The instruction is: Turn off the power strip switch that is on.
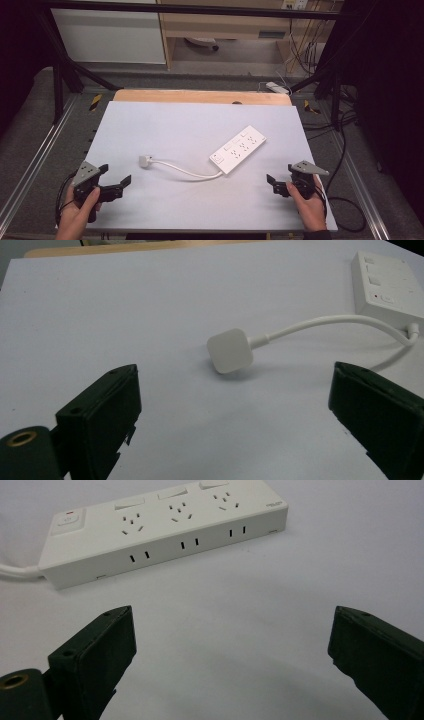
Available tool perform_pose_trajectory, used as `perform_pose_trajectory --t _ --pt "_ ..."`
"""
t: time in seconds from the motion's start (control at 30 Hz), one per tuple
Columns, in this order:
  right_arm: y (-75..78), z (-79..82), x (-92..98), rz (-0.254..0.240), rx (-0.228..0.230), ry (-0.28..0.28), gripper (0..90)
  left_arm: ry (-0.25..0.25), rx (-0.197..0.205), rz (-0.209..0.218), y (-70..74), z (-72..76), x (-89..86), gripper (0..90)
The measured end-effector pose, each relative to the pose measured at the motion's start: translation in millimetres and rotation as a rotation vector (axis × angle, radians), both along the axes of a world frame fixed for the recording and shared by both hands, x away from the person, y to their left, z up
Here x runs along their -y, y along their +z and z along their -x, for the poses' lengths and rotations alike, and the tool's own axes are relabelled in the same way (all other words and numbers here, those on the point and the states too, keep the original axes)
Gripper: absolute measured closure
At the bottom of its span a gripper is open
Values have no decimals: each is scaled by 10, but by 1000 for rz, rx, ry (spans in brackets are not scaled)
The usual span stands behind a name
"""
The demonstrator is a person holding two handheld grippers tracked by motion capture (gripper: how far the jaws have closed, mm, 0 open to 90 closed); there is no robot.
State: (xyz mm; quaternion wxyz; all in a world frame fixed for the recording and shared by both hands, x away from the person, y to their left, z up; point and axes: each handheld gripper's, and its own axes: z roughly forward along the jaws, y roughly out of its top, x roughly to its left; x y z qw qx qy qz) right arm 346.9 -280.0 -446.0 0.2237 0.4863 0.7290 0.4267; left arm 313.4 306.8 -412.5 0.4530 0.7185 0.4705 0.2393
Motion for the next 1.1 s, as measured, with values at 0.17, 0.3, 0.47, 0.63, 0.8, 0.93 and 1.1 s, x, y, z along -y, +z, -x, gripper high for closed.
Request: perform_pose_trajectory --t 0.17,0.3,0.47,0.63,0.8,0.93,1.1 --pt "21 12 16 -10 16 5 56 2 0 9 0 1 -4 65" --pt "46 16 9 -11 35 8 57 1 0 14 2 1 -3 66" --pt "70 19 15 -16 57 4 57 -4 -1 11 -1 0 1 66" --pt "103 12 33 -35 86 3 53 -2 0 8 -4 0 0 66" --pt "132 2 31 -43 98 2 49 -4 -2 5 -7 0 7 66" --pt "166 -12 21 -53 116 3 48 -2 -4 5 -10 -3 8 65" --pt "203 -30 -2 -63 121 10 43 -3 -6 3 -15 -3 5 66"
